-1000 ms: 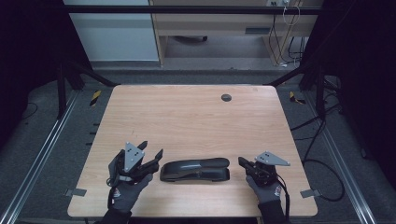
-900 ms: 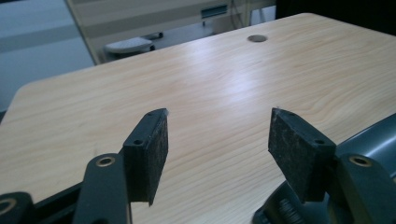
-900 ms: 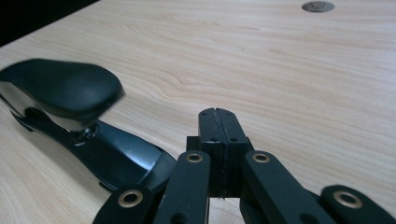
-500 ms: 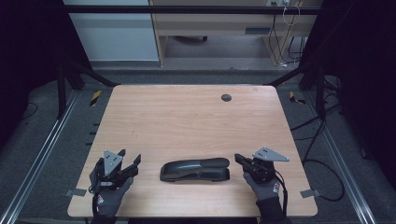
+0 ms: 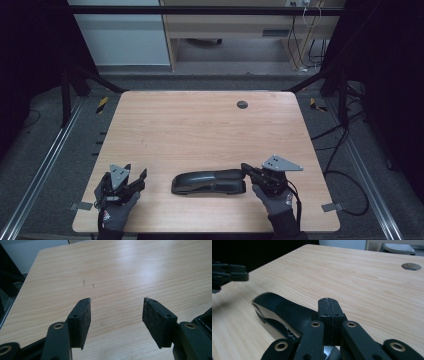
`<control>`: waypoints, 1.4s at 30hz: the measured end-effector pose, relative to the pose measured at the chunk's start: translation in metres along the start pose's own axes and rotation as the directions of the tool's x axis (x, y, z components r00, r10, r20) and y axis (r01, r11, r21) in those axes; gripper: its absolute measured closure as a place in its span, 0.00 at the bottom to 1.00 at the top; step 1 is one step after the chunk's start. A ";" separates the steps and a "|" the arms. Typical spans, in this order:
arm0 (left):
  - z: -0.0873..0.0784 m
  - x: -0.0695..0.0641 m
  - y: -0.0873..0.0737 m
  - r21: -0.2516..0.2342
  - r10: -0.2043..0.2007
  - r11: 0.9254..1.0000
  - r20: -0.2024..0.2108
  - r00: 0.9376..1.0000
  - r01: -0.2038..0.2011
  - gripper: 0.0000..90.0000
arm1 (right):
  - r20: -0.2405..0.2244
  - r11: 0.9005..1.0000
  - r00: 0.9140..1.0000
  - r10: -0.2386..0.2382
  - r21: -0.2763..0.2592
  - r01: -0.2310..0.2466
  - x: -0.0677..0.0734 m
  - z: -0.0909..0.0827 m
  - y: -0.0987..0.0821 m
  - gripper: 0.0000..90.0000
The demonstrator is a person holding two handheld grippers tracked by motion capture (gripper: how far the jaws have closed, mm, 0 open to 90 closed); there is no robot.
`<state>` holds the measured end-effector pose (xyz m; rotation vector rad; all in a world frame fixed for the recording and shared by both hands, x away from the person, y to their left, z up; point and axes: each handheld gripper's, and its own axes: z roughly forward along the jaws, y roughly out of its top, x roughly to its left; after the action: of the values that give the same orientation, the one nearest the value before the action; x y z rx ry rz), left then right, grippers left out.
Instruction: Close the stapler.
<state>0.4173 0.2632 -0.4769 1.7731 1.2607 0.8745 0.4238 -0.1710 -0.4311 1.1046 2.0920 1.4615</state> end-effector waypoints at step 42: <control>0.002 -0.003 -0.004 0.012 0.015 1.000 -0.004 1.000 -0.015 0.44 | -0.007 0.999 0.999 0.038 0.033 -0.038 0.001 0.009 -0.029 1.00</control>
<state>0.4167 0.2609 -0.4813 1.7934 1.2587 0.8813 0.4180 -0.1690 -0.4610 1.1583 2.1189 1.4558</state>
